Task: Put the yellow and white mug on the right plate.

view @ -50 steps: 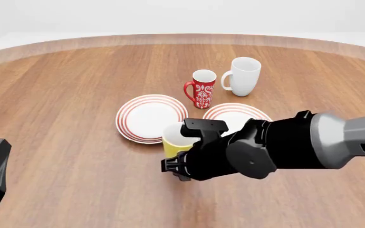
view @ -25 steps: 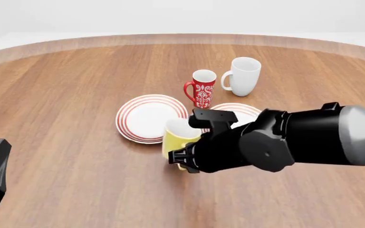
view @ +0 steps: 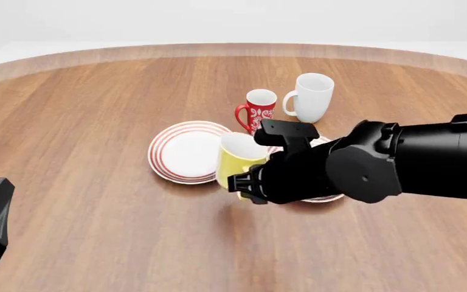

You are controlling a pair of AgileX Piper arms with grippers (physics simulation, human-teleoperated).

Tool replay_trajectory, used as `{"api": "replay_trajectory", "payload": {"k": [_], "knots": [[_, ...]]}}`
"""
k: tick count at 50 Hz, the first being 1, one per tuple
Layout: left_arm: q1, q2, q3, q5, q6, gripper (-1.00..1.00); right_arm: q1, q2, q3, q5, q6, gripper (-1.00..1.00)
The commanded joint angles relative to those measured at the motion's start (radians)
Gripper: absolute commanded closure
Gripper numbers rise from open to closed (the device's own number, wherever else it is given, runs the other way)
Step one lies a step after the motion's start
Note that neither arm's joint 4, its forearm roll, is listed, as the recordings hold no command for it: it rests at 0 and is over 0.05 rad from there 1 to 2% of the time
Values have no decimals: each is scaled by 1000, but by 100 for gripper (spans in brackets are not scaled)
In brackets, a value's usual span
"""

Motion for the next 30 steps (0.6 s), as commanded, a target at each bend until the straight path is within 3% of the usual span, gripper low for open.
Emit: {"api": "replay_trajectory", "payload": {"k": [1,7,16,30], "knots": [[0,0,0,0,0,-100,-45,-37,-9,18,-42,100],[0,0,0,0,0,-100,-104,-59,-18,58,-107,100],[0,0,0,0,0,-100,-154,-69,-42,97,-161,100],[0,0,0,0,0,-100,-201,-76,-63,137,-216,100]]}}
